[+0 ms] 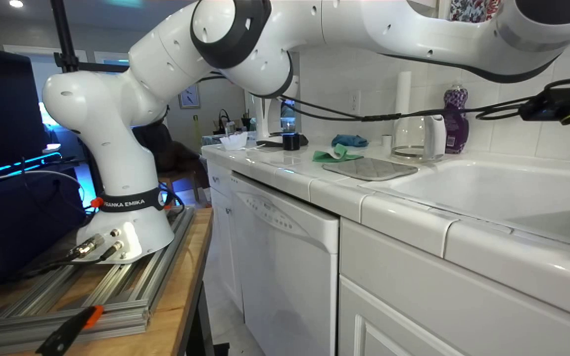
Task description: Pick up the cloth and the pot, then put them on the left side of the counter
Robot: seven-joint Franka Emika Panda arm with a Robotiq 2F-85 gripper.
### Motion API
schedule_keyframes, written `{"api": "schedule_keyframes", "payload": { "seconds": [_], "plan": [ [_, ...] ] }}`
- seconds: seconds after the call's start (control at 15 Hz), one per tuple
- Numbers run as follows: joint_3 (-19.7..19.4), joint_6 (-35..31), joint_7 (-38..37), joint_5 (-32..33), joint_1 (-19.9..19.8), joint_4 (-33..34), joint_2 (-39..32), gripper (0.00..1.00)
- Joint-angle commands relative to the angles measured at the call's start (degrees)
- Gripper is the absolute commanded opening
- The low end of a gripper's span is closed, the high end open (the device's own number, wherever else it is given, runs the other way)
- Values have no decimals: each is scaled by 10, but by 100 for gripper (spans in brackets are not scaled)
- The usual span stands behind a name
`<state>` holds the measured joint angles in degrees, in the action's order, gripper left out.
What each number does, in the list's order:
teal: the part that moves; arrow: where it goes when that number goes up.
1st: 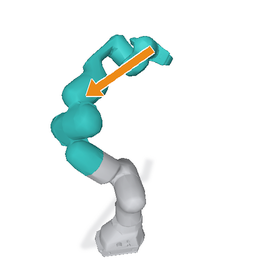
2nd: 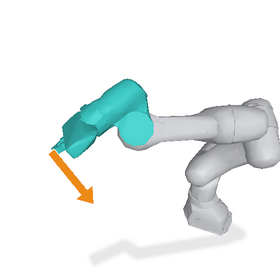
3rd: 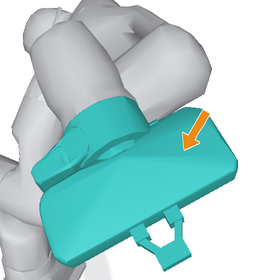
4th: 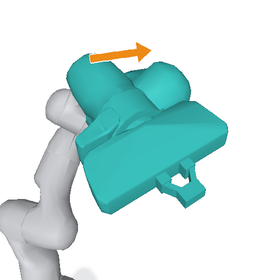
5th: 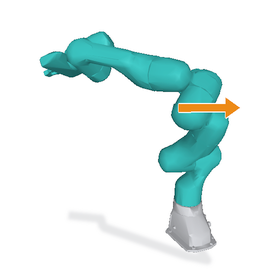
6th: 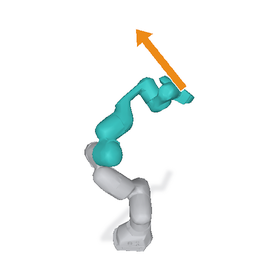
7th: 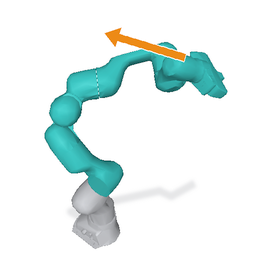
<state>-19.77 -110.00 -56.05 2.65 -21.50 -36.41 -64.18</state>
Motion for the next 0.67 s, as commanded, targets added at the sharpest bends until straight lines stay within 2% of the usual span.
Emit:
{"api": "schedule_keyframes", "payload": {
  "seconds": [0.0, 0.6],
  "plan": [
    [-4, 9, 4, 5, -5, 36, -19, 9],
    [-10, -4, 1, 10, 4, 30, -3, 9]
  ]
}}
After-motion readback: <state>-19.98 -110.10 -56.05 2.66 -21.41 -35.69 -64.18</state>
